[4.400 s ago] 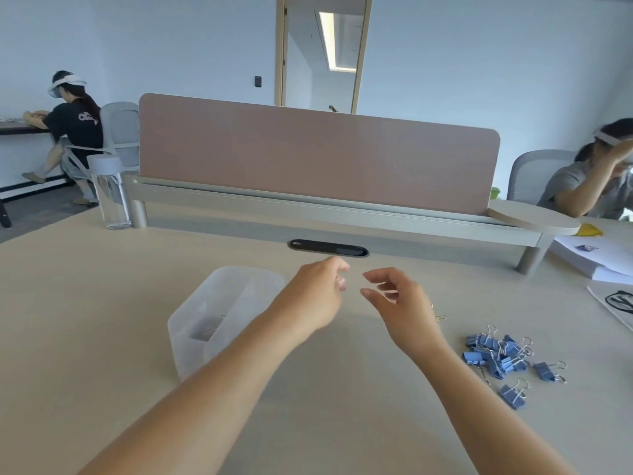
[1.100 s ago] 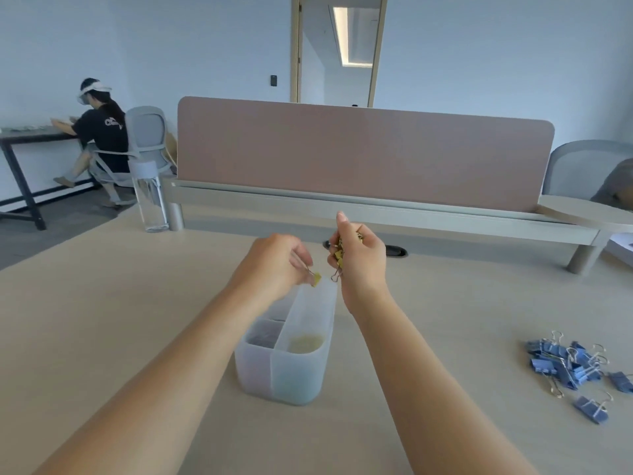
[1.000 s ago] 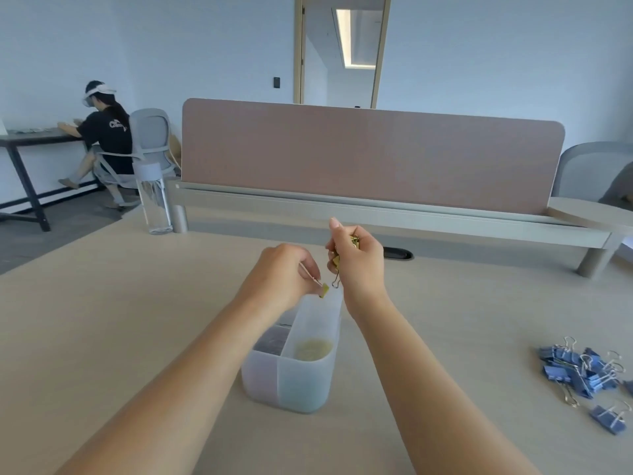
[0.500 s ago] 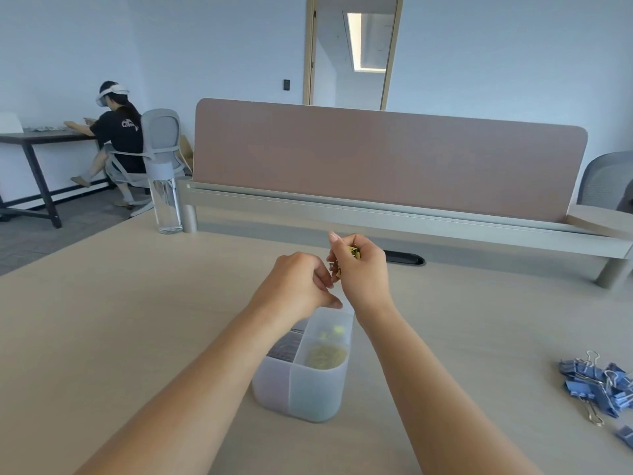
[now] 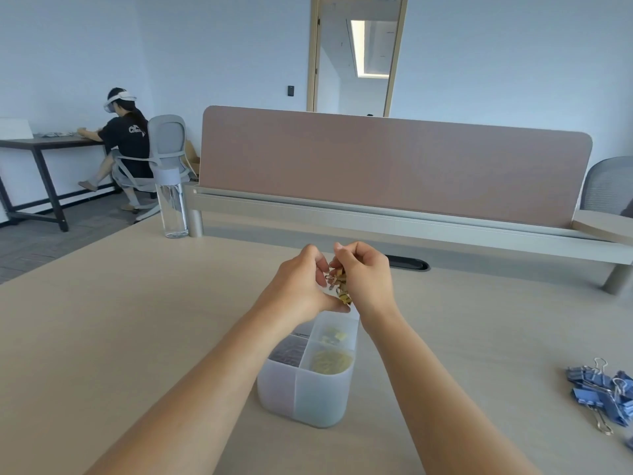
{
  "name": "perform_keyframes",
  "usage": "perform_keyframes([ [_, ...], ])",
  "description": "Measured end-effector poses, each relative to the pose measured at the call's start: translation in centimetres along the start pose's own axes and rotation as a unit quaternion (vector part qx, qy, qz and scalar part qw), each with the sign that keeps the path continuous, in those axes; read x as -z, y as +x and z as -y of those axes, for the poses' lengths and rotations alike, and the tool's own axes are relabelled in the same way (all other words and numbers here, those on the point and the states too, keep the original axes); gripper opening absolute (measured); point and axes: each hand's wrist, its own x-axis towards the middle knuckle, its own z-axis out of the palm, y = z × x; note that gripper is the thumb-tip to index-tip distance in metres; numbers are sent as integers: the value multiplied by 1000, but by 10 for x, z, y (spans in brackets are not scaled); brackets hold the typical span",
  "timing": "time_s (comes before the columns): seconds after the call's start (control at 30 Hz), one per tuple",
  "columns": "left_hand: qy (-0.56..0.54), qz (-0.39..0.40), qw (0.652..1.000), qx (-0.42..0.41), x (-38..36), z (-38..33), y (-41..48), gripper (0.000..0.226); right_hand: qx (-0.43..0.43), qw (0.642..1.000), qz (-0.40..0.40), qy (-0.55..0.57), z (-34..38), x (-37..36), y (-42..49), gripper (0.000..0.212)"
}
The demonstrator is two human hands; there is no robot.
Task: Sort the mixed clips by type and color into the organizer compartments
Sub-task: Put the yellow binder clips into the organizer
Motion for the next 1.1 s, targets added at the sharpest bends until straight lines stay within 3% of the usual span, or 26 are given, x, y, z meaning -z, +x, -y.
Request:
perform_keyframes([
  [0.37,4,10,1000,5,0,0,-1,52,-21,998,-10,52,-2,-1,1,39],
  [0.63,-94,-33,995,8,2,4,3,16,-7,995,-22,98,1,-1,0,43],
  [0.87,-221,-10,974,-38,9,-26,-5,12,1,994,-23,111,14,27,-6,40],
  [1.1,-187,37,976,-101,-48,-97,-9,27,36,997,-20,62,29,113,-21,32],
])
